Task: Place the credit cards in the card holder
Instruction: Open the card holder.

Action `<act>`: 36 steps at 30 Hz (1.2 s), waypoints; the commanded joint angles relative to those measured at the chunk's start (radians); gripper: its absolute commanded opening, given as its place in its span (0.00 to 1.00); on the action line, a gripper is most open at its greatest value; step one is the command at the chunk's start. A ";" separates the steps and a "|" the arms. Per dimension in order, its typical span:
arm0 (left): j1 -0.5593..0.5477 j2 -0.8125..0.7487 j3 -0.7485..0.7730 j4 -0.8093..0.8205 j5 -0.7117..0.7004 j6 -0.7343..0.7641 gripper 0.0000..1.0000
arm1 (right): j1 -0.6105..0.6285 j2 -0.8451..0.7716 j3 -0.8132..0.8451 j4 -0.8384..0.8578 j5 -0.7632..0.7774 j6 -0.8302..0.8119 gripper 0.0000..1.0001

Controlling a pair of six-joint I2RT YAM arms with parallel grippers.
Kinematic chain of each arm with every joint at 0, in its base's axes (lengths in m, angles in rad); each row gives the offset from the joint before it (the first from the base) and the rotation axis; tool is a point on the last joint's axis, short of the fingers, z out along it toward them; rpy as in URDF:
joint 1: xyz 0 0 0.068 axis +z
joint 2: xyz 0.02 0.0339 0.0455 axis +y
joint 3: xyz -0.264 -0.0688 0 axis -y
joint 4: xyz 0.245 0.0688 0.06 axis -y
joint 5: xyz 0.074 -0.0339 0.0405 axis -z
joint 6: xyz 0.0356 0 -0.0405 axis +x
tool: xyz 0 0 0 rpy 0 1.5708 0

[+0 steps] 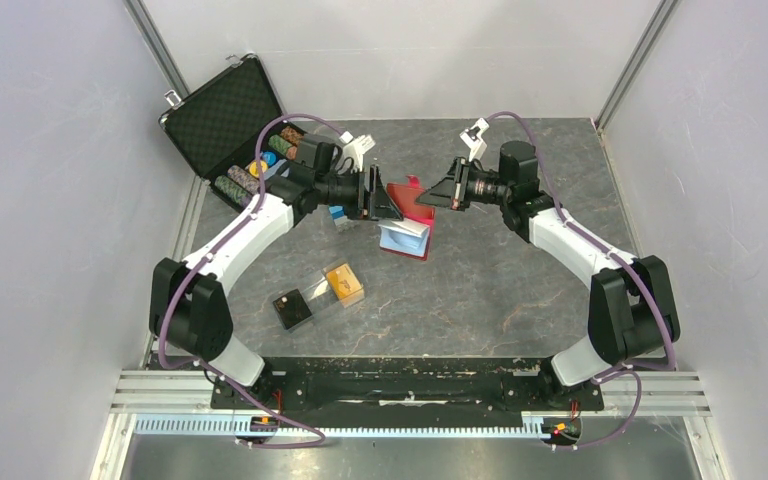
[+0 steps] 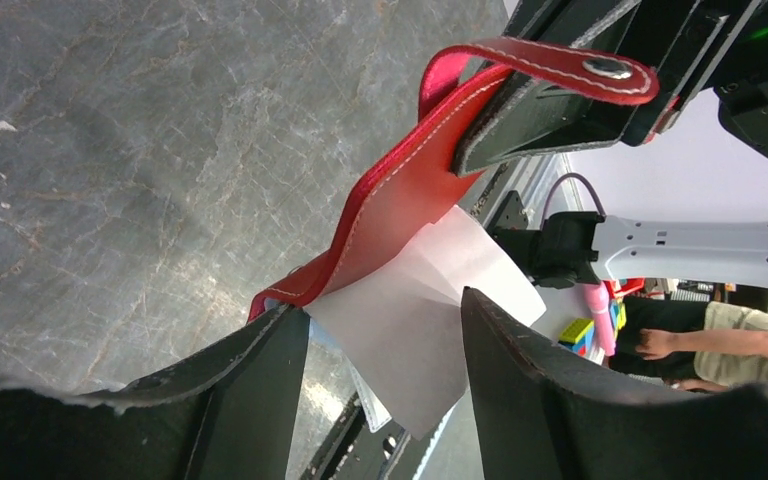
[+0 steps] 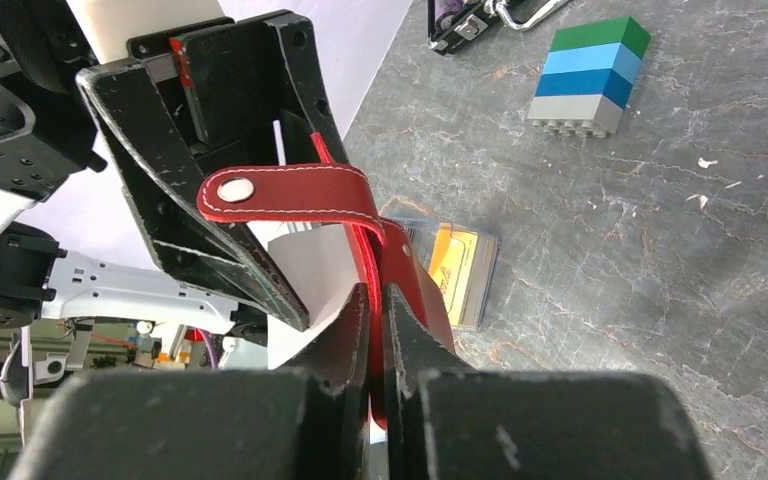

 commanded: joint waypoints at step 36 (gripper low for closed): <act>-0.034 0.112 0.163 -0.334 -0.129 0.206 0.61 | 0.002 -0.006 -0.005 -0.057 -0.008 -0.057 0.00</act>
